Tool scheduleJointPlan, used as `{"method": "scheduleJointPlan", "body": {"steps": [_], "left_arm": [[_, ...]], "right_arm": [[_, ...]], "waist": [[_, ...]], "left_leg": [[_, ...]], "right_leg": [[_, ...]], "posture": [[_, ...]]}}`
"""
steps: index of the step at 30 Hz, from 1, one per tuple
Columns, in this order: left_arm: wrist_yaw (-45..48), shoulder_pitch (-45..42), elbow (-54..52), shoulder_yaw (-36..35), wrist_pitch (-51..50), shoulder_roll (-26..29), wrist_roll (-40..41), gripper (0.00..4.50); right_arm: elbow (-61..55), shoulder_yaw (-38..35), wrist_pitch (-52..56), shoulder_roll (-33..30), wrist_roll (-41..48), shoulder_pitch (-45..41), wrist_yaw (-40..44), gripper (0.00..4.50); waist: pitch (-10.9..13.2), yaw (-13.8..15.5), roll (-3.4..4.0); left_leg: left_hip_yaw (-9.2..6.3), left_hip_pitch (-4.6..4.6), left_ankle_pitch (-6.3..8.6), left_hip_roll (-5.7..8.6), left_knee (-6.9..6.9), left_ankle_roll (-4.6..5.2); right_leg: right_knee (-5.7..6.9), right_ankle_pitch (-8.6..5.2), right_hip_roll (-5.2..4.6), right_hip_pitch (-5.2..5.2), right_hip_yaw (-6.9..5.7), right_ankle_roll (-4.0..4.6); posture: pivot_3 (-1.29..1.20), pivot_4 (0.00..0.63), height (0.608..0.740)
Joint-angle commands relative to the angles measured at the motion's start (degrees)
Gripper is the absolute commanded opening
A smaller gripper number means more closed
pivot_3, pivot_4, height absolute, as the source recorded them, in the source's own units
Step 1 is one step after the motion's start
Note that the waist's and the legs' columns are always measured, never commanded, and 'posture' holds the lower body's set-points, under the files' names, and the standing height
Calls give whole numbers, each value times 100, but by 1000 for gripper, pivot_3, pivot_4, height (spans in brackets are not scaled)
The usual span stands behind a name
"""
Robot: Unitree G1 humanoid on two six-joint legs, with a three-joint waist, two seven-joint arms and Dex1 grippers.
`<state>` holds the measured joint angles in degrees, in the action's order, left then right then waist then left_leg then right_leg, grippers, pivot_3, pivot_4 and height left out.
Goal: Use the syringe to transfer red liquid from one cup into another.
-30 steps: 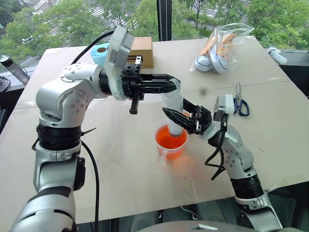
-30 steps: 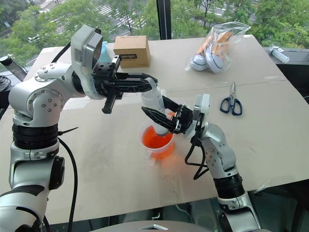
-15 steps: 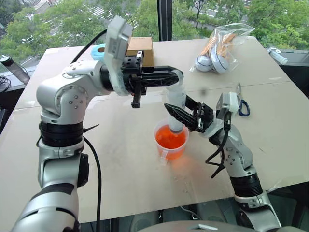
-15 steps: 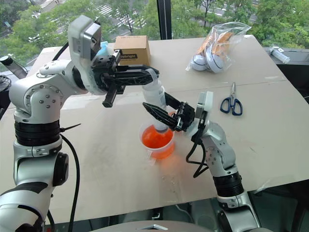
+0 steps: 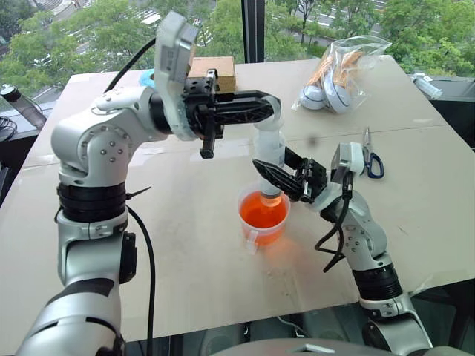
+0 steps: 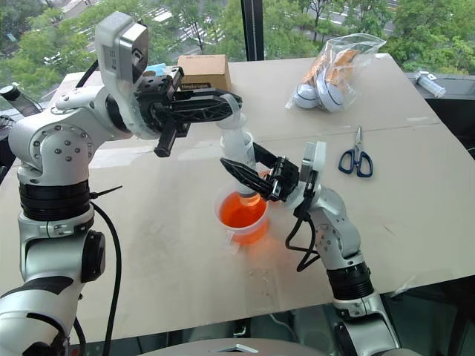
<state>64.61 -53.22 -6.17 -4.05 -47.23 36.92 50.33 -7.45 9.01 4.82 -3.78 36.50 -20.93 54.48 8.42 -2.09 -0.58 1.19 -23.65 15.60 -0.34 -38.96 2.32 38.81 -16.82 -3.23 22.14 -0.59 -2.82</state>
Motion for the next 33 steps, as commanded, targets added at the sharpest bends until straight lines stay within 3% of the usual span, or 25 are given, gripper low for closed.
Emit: {"method": "scheduleJointPlan", "body": {"steps": [1,6,15,23,29,33], "left_arm": [[-122,-233,-106,-486,72,99,233,29],[-179,-181,-90,-473,-4,174,230,29],[-144,-224,133,-504,106,334,57,3940],[193,-352,411,-657,199,521,115,3940],[191,-603,612,-723,286,314,179,3940],[177,-887,878,-555,514,106,-63,3940]], "right_arm": [[55,67,53,25,-46,6,48,1539],[-20,44,90,59,0,-64,18,1539],[-157,-87,200,147,174,-148,-92,1539],[-613,-273,479,141,481,-226,-380,1539],[-873,-683,921,353,1085,-878,-1143,1539],[-424,-1126,835,448,1128,-1629,-1570,1539]], "waist": [[0,-1,0],[0,-4,0],[0,5,0],[0,-3,0],[1,-2,0],[1,-3,0]], "left_leg": [[0,0,0,0,0,0],[-1,0,0,0,0,0],[-1,0,0,0,0,0],[-1,-1,0,0,-1,0],[-1,-1,0,0,-7,0],[-4,-2,0,0,-7,0]], "right_leg": [[0,0,0,0,0,0],[0,0,0,0,1,0],[0,0,0,0,-1,0],[0,0,0,1,-5,0],[0,0,-1,1,-4,0],[3,0,-1,1,-5,0]], "posture": [[0,150,740],[0,150,740],[0,150,740],[0,150,740],[0,150,740],[0,150,740]]}}
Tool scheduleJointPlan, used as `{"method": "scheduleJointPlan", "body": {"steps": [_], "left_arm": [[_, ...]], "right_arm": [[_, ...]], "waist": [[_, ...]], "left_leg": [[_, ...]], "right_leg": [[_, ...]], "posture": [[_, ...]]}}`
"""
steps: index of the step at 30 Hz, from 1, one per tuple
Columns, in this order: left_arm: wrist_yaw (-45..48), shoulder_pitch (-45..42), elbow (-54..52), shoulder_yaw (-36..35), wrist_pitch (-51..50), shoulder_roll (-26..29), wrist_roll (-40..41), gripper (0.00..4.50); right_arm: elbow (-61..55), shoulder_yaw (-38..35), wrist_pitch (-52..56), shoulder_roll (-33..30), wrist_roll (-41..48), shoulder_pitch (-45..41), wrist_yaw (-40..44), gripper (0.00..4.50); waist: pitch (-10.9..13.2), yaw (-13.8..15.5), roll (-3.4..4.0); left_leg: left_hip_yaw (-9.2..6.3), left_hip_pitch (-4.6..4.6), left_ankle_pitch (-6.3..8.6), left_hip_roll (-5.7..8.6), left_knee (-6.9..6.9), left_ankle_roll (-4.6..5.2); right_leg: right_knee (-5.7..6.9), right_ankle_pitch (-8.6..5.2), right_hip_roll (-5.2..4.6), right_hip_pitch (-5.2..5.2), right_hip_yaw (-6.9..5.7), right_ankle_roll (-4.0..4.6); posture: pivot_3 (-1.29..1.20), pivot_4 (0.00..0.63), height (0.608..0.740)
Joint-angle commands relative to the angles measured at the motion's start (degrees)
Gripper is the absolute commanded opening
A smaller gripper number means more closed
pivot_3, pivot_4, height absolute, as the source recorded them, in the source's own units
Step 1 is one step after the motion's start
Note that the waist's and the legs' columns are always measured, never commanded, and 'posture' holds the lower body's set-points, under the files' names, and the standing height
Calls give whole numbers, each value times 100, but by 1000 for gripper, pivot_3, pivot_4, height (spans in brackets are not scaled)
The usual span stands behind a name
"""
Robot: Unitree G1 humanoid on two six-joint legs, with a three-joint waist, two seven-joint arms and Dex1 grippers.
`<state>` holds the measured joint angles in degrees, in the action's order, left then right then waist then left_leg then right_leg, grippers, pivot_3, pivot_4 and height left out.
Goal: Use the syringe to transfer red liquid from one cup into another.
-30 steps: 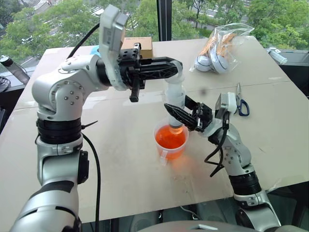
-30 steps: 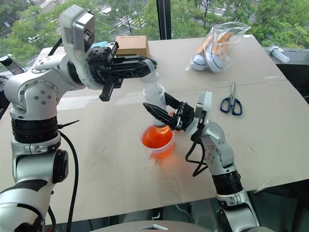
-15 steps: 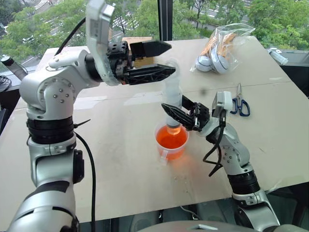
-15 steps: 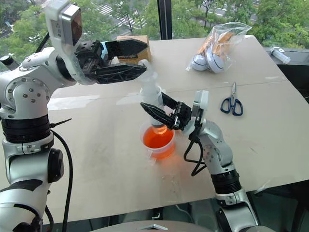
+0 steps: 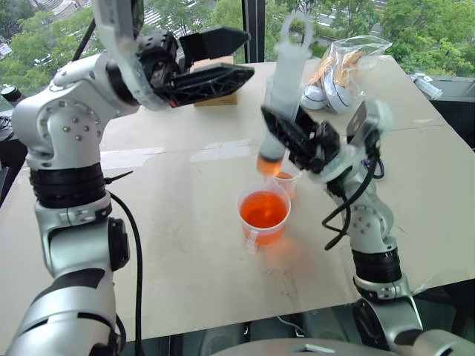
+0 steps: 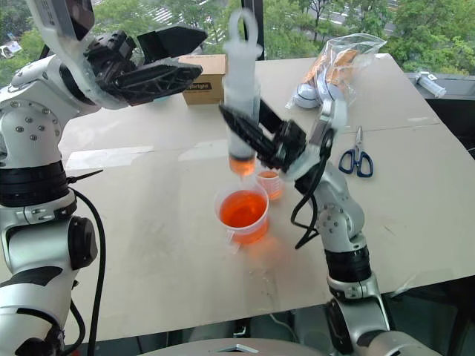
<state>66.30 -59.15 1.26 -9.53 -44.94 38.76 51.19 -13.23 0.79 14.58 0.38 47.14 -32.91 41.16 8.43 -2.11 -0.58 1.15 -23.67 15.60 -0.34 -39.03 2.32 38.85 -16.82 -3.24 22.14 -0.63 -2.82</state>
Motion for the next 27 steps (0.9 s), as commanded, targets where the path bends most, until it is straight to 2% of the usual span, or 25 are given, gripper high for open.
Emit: {"method": "scheduleJointPlan", "body": {"steps": [1,9,14,20,23,26,27], "left_arm": [[-2,-363,235,25,374,-157,-223,3940],[240,-664,1056,510,1306,-771,-1070,3940],[527,-894,1793,887,1949,-1072,-1696,3940],[702,-1259,2611,943,2420,-1447,-2051,3940],[820,-1422,2858,946,2574,-1636,-2138,3176],[904,-1581,3001,841,2560,-1805,-2071,1666],[950,-1592,2990,820,2528,-1827,-2054,1415]], "right_arm": [[318,-350,-232,-15,-40,-536,-161,1539],[1598,-411,-1195,-278,-907,-547,551,1539],[1918,-410,-1485,-329,-1116,-363,801,1539],[2064,-361,-1679,-361,-1314,-281,987,1539],[2096,-357,-1724,-334,-1356,-276,1011,1539],[2103,-335,-1755,-322,-1396,-272,1036,1539],[2093,-327,-1757,-320,-1405,-264,1045,1539]], "waist": [[0,3,0],[0,-8,0],[0,-22,0],[1,-18,-1],[2,-20,-2],[3,-11,-2],[3,-16,-2]], "left_leg": [[1,0,0,0,0,0],[9,-2,0,5,1,0],[10,-5,0,3,2,0],[10,-5,0,2,3,0],[12,-6,0,2,3,0],[9,-8,0,2,3,0],[10,-8,0,2,3,0]], "right_leg": [[0,0,0,0,-1,0],[2,0,3,0,-5,0],[0,0,5,2,-4,-1],[0,0,5,3,-4,0],[0,0,5,3,-3,-1],[0,0,4,3,-5,-1],[0,0,4,3,-4,-1]], "posture": [[0,150,740],[0,150,740],[0,150,740],[0,150,740],[0,150,740],[0,150,740],[0,150,740]]}}
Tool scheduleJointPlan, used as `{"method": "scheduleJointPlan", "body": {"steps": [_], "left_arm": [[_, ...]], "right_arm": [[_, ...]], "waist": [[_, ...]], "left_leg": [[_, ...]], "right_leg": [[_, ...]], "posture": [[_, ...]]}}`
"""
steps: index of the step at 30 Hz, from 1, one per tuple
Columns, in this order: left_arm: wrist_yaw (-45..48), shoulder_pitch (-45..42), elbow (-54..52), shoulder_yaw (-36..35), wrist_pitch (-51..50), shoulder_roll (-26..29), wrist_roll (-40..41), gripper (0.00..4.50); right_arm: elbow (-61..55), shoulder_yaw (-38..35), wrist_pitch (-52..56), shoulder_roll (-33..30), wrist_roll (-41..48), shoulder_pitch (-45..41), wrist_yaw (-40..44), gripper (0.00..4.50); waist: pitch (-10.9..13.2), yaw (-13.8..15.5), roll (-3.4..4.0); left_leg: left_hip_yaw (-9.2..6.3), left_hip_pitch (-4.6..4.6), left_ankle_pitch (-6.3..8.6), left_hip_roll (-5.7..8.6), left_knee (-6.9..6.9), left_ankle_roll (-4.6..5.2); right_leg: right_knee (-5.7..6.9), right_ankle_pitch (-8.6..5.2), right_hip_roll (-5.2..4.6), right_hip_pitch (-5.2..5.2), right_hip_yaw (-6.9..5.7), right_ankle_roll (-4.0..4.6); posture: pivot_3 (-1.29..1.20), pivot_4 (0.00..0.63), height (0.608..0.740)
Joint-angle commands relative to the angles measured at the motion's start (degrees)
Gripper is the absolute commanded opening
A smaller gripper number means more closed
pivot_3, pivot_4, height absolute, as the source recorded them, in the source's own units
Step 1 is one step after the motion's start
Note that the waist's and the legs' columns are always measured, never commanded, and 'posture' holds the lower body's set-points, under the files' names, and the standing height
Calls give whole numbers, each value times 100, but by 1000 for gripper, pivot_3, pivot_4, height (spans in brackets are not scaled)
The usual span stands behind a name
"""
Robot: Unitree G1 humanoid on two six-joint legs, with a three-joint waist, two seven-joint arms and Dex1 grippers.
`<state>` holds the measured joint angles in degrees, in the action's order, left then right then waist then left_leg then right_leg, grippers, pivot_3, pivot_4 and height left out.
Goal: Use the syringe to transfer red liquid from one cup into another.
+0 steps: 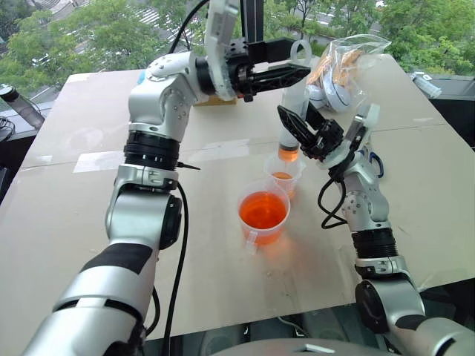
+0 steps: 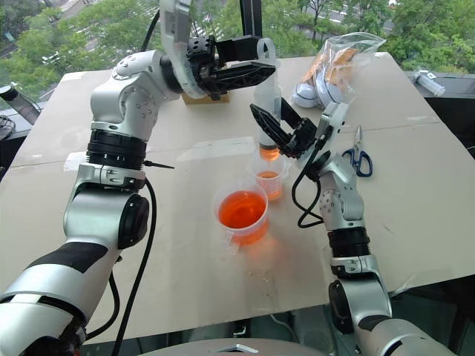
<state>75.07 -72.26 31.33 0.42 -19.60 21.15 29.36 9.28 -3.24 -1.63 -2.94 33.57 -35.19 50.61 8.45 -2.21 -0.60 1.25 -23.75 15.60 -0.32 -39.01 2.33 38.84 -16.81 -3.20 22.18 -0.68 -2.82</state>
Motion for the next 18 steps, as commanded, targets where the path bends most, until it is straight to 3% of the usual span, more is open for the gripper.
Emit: {"method": "scheduleJointPlan", "body": {"steps": [1,5,8,18], "left_arm": [[106,-275,-32,-179,-9,-74,125,1305],[178,-212,-39,-163,4,-79,51,1009],[245,-137,-65,-141,-58,-58,-2,22],[274,10,5,-79,53,-103,-218,22]], "right_arm": [[-166,85,-134,12,-54,-28,110,1539],[-191,127,-135,-2,-85,7,145,1539],[-192,128,-150,11,-94,6,157,1539],[-196,123,-180,60,-107,-60,186,1539]], "waist": [[0,-13,0],[0,-11,0],[1,-9,0],[1,-7,0]], "left_leg": [[1,1,0,0,0,0],[0,1,0,-2,1,0],[0,0,0,-2,0,0],[-1,0,0,-2,0,0]], "right_leg": [[1,0,0,0,1,0],[1,0,1,1,1,0],[0,0,0,0,1,0],[1,0,0,0,0,0]], "posture": [[0,150,740],[0,150,740],[0,150,740],[0,150,740]]}}
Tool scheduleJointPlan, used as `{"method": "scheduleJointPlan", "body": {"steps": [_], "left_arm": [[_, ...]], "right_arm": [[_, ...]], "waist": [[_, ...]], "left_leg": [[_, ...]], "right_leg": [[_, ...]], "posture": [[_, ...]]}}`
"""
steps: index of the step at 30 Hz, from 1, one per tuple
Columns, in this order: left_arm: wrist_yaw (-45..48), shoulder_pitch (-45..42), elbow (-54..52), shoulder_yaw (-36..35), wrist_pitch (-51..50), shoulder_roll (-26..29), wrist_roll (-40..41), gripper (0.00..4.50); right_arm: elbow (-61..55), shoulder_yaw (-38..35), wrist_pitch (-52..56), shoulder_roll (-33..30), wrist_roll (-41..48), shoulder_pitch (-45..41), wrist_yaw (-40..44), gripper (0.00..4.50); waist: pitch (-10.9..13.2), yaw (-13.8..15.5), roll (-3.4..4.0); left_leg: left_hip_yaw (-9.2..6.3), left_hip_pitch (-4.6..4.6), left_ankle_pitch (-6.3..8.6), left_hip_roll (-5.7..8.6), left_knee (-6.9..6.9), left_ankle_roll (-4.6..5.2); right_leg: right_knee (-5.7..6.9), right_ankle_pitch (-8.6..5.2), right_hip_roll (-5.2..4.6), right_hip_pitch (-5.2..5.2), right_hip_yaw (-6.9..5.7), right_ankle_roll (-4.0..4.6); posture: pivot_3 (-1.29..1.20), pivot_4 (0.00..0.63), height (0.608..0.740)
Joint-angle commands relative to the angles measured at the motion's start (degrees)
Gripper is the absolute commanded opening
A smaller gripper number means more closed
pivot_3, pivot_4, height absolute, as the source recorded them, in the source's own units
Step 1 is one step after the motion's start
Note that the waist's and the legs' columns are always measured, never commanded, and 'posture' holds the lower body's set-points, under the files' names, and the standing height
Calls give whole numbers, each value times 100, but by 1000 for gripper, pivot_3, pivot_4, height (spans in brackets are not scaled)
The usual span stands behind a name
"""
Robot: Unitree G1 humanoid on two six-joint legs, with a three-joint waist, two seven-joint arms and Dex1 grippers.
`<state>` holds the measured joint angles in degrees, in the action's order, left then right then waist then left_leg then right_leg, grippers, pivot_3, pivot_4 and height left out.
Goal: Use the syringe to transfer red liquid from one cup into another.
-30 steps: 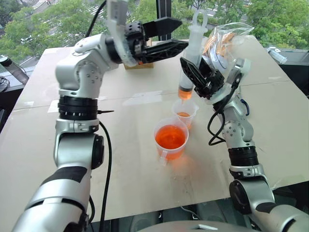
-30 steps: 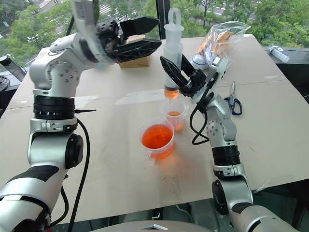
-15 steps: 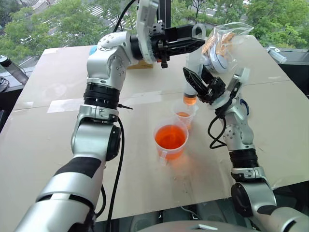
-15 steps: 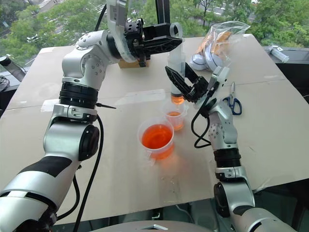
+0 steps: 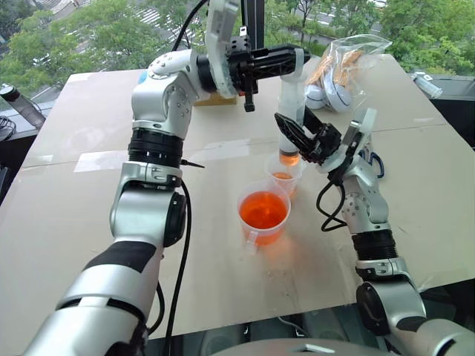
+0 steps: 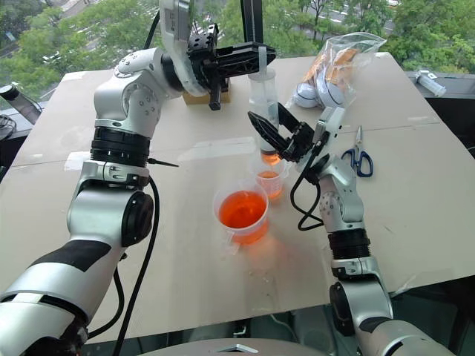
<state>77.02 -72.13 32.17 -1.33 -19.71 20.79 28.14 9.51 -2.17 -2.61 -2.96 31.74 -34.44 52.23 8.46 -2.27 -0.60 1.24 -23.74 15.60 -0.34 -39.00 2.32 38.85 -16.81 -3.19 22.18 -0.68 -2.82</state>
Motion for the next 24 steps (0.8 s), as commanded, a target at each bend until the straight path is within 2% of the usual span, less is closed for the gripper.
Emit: {"method": "scheduleJointPlan", "body": {"steps": [1,12,24], "left_arm": [[107,17,-72,147,102,-64,-149,22],[242,296,-54,420,251,-70,-511,22],[377,447,-94,517,133,-124,-563,22]], "right_arm": [[-227,10,-80,62,81,-143,18,1539],[-268,-89,-105,84,152,-247,-86,1539],[-282,-146,-122,76,169,-338,-142,1539]], "waist": [[0,-1,0],[0,-1,0],[0,-3,0]], "left_leg": [[0,0,0,0,0,0],[0,0,0,0,0,0],[0,0,0,0,0,0]], "right_leg": [[0,0,0,0,0,0],[0,0,0,0,0,0],[0,0,0,0,0,0]], "posture": [[0,150,740],[0,150,740],[0,150,740]]}}
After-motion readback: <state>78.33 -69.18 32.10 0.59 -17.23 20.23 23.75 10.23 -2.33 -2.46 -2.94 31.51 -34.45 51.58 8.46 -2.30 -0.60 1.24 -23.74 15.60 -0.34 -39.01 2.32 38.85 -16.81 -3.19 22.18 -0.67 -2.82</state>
